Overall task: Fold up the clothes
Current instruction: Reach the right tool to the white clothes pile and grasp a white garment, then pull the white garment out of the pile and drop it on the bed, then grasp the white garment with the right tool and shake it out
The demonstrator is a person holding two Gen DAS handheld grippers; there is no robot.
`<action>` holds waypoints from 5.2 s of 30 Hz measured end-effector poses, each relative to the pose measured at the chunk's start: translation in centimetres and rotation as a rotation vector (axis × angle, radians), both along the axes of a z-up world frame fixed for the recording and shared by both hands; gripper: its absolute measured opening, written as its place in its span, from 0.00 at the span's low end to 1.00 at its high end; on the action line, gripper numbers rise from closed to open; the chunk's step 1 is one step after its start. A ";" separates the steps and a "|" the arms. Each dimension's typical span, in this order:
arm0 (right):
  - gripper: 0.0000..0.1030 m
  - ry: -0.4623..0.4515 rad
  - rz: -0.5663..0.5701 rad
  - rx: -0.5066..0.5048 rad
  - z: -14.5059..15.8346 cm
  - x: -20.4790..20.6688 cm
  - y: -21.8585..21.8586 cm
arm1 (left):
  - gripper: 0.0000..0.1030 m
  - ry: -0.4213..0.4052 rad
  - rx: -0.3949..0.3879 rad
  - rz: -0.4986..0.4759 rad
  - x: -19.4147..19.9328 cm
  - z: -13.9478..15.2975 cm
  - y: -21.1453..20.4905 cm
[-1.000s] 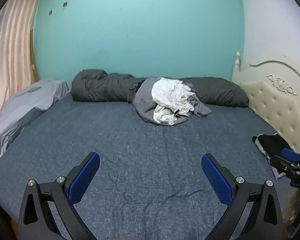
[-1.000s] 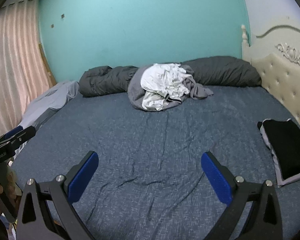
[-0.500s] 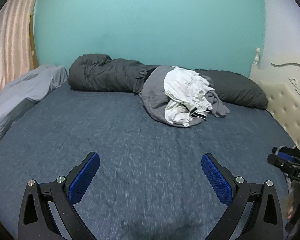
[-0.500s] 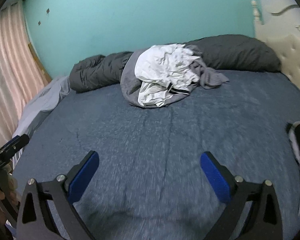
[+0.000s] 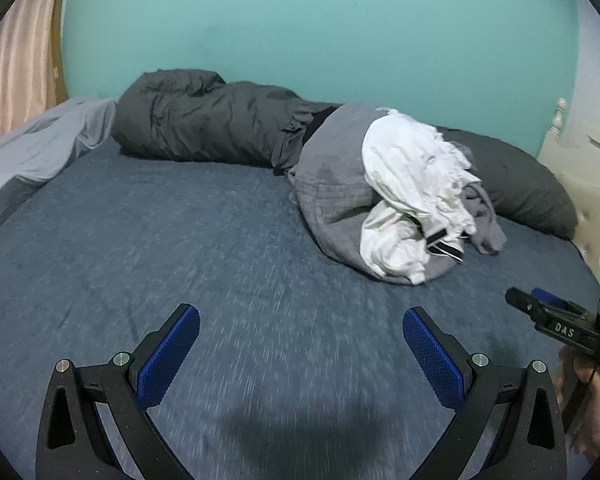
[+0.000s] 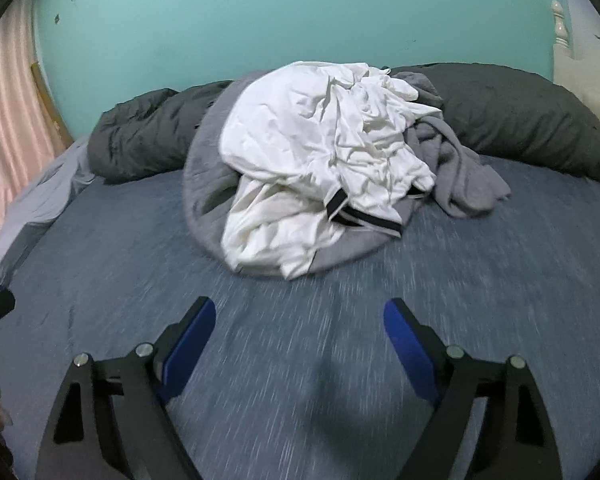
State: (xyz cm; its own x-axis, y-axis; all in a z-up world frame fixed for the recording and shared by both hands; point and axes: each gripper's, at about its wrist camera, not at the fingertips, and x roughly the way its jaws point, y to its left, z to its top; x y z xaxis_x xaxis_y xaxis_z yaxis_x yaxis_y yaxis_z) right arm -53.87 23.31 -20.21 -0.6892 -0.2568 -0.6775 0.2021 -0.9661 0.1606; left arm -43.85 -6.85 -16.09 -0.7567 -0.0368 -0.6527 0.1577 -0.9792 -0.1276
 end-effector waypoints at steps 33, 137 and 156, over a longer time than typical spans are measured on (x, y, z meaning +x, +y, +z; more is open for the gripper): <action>0.05 0.005 0.001 0.048 -5.3 -16.3 -1.7 | 1.00 -0.076 0.099 -0.011 -7.7 -7.1 -4.7; 0.69 -0.138 0.063 -0.236 -9.4 31.0 2.1 | 1.00 -0.125 0.146 -0.112 26.4 -13.6 2.1; 0.07 -0.057 -0.040 -0.282 -7.6 30.3 5.9 | 1.00 -0.150 0.159 -0.147 24.9 -14.1 3.7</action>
